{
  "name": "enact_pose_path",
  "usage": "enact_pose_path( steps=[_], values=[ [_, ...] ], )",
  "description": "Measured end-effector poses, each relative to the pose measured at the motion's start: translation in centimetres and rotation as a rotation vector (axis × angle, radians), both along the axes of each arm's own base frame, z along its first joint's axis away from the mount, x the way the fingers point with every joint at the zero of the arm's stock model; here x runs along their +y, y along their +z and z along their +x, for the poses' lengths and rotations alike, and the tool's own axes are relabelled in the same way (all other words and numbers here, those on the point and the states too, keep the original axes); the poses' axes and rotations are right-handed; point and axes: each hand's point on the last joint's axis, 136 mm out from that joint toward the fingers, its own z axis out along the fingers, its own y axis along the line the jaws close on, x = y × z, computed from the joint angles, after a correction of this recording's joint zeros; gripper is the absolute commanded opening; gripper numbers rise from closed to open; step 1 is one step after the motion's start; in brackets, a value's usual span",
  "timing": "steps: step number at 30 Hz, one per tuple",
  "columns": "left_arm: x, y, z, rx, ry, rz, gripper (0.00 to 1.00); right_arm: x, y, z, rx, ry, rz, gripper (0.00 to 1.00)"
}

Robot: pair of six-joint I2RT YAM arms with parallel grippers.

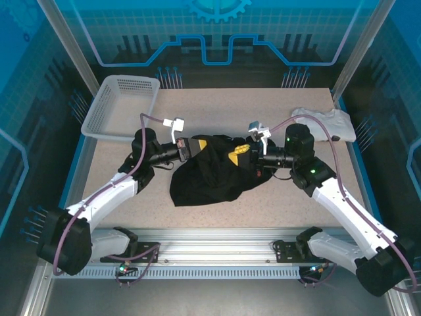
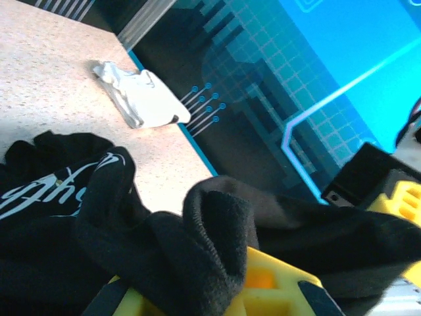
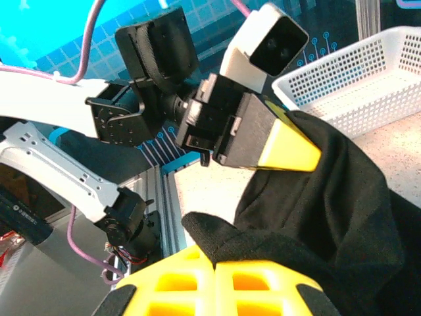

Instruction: Fold the inside-out t-shirt

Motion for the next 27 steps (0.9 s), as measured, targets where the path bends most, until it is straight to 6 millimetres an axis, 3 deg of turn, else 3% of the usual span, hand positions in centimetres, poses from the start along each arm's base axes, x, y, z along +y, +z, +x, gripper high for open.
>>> enact_pose_path(
  steps=[6, 10, 15, 19, 23, 27],
  values=[
    [2.4, -3.1, 1.3, 0.070, 0.177, 0.141, 0.17, -1.5, 0.7, -0.5, -0.050, -0.018, 0.010, 0.00],
    [4.4, -5.5, 1.4, 0.114, 0.273, 0.261, 0.39, -1.8, -0.5, -1.4, -0.053, -0.012, -0.005, 0.00],
    [5.8, -6.9, 0.5, 0.125, 0.323, 0.376, 0.55, -1.7, -1.8, -1.2, -0.016, -0.011, -0.023, 0.00],
    [4.8, -6.6, -1.4, 0.051, 0.297, 0.466, 0.57, -1.6, -2.4, -0.8, 0.002, -0.011, -0.031, 0.00],
    [2.2, -5.2, -3.3, -0.078, 0.210, 0.526, 0.58, -1.4, -3.0, -0.4, 0.023, -0.010, -0.040, 0.00],
    [0.4, -5.1, -3.3, -0.152, 0.142, 0.583, 0.67, -1.4, -3.0, -0.4, 0.022, -0.009, -0.042, 0.00]
  ],
)
